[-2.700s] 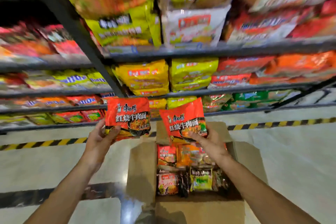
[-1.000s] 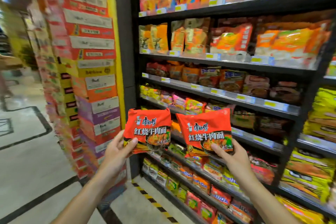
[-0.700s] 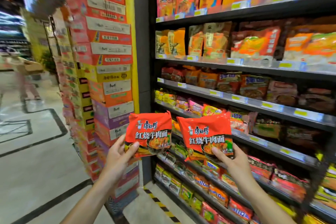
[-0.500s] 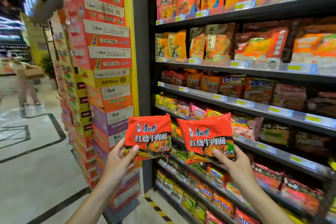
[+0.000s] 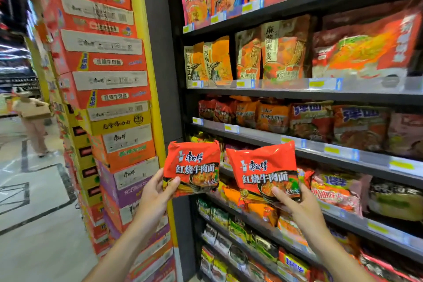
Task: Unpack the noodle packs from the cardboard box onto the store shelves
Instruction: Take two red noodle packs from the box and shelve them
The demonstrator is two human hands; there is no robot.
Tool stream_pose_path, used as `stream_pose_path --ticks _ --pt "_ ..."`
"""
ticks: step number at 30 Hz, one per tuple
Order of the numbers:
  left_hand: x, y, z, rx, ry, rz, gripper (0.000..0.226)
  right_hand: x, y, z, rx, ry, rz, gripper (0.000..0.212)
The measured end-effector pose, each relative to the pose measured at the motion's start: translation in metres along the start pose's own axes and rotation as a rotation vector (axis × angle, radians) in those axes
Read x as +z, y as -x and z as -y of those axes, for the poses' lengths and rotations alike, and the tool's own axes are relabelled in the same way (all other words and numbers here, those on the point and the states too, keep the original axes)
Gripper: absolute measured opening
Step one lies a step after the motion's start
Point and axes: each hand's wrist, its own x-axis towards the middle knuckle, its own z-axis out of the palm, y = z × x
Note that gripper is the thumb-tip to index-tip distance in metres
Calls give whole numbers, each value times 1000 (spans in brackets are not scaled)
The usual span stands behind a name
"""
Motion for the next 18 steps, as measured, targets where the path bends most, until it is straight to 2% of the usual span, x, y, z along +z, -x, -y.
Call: stream_pose_path --ticks 2,5,10,15,18 --pt "9 -32 11 29 8 -5 43 7 -33 0 6 -19 7 54" --pt "15 -73 27 33 21 -19 42 22 -74 -6 -37 3 -8 31" --pt "8 -146 63 12 56 -38 45 54 -134 -23 -47 42 -28 28" --pt "-1 -228 98 50 84 -30 33 101 -195 -39 -57 76 -73 26" --pt "-9 -283 116 63 131 -9 34 134 -233 -46 -59 89 -90 27"
